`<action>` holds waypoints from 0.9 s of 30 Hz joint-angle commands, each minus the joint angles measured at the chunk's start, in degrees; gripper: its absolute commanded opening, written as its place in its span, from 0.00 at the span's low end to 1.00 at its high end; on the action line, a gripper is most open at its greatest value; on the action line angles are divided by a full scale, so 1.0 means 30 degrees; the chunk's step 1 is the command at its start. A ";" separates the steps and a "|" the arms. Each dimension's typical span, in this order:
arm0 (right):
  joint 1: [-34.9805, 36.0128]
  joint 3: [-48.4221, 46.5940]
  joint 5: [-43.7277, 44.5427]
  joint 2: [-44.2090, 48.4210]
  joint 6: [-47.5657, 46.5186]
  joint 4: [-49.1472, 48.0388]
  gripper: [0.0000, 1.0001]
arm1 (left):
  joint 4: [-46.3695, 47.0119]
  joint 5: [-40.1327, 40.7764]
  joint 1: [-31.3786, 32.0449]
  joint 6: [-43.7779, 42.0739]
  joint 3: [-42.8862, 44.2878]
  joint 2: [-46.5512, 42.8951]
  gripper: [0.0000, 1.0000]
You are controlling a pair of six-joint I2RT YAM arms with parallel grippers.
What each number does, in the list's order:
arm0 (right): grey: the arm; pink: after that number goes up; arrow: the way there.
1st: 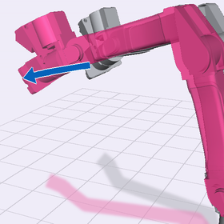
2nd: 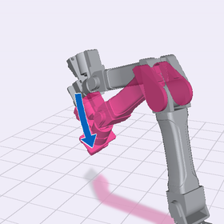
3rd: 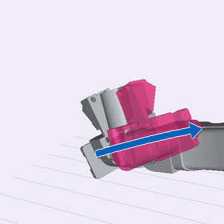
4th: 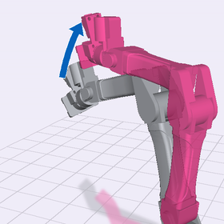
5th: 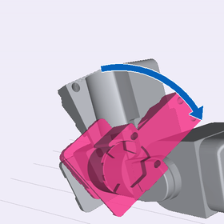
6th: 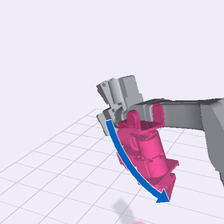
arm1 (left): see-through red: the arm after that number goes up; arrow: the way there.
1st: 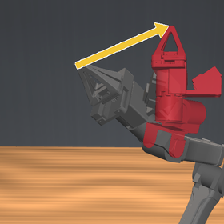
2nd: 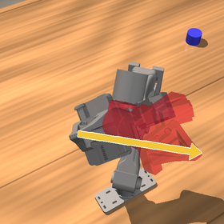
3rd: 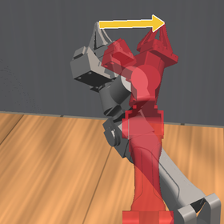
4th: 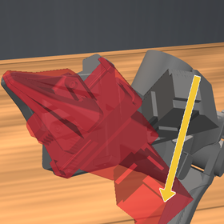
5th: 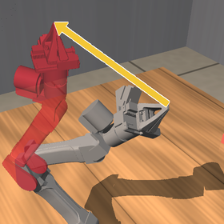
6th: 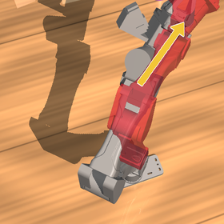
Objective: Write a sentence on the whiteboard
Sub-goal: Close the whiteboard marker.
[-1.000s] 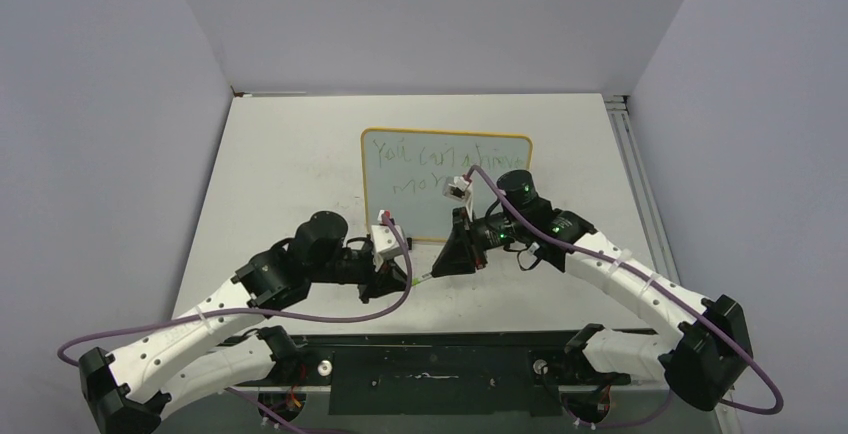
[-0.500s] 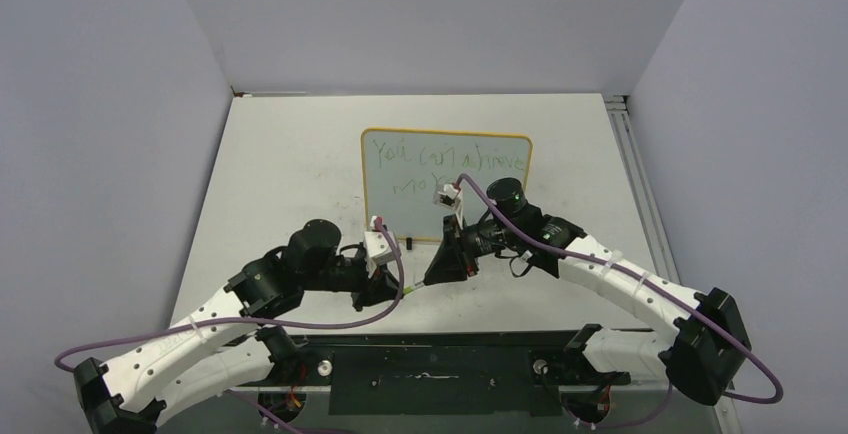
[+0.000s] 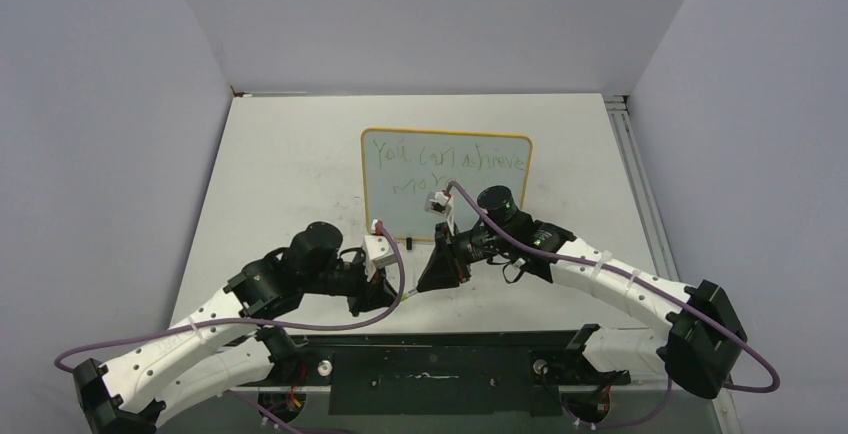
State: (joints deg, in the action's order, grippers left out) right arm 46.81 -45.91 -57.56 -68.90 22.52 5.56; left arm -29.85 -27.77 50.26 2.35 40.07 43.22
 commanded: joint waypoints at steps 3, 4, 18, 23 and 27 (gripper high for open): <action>0.1894 0.0135 -0.1790 -0.0604 0.0958 -0.2620 0.05 | 0.6974 0.1155 -0.0296 0.0094 0.0634 -0.0246 0.00; 0.1940 0.0129 -0.1750 -0.0637 0.0944 -0.2602 0.05 | 0.6947 0.1132 -0.0300 0.0095 0.0637 -0.0230 0.00; 0.0818 -0.2518 1.2401 0.3152 -0.1531 0.5013 0.05 | 0.4434 0.4714 -0.1080 -0.0429 0.1349 -0.0700 0.61; -0.0054 -0.1754 1.5908 0.4643 -0.1040 0.5195 0.05 | 0.4236 0.5515 -0.1879 0.0123 0.1348 -0.0940 0.73; 0.0041 -0.0404 1.5713 0.4850 -0.0960 0.4122 0.05 | 0.4016 0.7343 -0.3704 0.1344 0.1760 -0.0227 0.82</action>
State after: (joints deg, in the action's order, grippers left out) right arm 46.52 -50.35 -15.42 -55.13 19.49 20.21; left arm -19.97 -12.08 43.86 2.63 41.69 41.10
